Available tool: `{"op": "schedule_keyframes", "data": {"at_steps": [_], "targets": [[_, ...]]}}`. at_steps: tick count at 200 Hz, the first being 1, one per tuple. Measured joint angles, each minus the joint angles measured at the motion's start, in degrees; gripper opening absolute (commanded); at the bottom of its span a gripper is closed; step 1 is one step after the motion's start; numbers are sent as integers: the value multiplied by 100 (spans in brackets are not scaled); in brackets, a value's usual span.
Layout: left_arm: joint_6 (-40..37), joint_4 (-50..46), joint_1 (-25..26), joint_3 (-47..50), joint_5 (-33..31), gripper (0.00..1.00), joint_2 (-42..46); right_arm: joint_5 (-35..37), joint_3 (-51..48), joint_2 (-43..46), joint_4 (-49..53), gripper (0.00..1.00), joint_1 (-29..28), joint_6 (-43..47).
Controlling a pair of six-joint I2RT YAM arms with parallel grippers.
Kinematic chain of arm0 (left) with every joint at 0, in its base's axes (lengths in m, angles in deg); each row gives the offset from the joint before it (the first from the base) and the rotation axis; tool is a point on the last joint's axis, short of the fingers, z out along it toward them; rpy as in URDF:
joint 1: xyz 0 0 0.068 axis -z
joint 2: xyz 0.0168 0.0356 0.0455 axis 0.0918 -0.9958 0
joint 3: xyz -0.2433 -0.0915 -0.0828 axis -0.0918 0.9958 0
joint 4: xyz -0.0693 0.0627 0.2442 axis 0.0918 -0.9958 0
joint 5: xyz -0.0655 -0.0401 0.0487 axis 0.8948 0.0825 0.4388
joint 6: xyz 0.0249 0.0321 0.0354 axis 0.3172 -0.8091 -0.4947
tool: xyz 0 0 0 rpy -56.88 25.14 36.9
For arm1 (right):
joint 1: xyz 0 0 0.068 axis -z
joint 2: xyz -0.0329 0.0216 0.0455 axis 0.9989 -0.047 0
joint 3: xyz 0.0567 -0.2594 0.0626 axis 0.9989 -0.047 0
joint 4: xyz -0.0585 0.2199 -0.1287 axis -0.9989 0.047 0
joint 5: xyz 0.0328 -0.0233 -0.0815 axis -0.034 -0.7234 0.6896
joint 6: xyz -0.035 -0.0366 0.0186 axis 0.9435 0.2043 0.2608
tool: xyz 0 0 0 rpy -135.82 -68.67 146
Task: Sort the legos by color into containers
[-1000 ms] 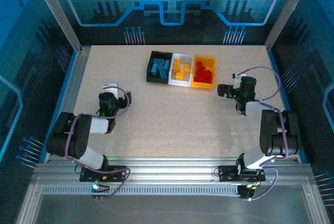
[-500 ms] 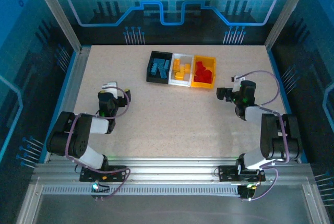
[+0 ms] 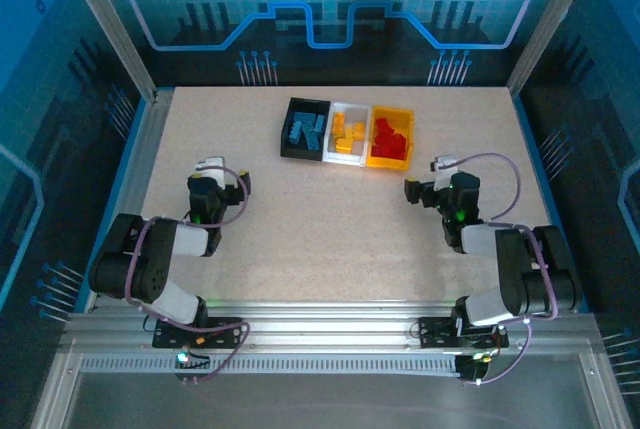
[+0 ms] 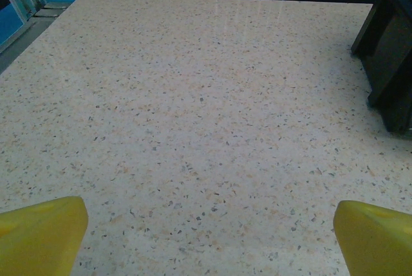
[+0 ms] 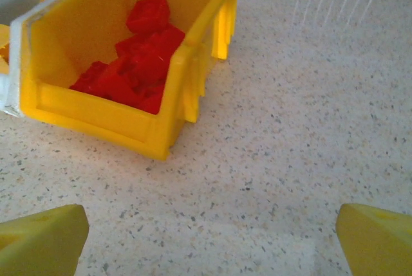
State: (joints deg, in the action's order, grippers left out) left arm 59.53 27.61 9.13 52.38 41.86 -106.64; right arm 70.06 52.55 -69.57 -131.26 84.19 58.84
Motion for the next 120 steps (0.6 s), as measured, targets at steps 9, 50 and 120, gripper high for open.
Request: {"op": "schedule_keyframes", "data": {"at_steps": [9,50,120], "targets": [[0,0,0,0,0,99,0,33,-22,-55,-120,100,-42,42],[0,0,0,0,0,99,0,256,31,-208,-170,100,-94,90],[0,0,0,0,0,99,0,251,181,-247,-81,100,-50,85]]}}
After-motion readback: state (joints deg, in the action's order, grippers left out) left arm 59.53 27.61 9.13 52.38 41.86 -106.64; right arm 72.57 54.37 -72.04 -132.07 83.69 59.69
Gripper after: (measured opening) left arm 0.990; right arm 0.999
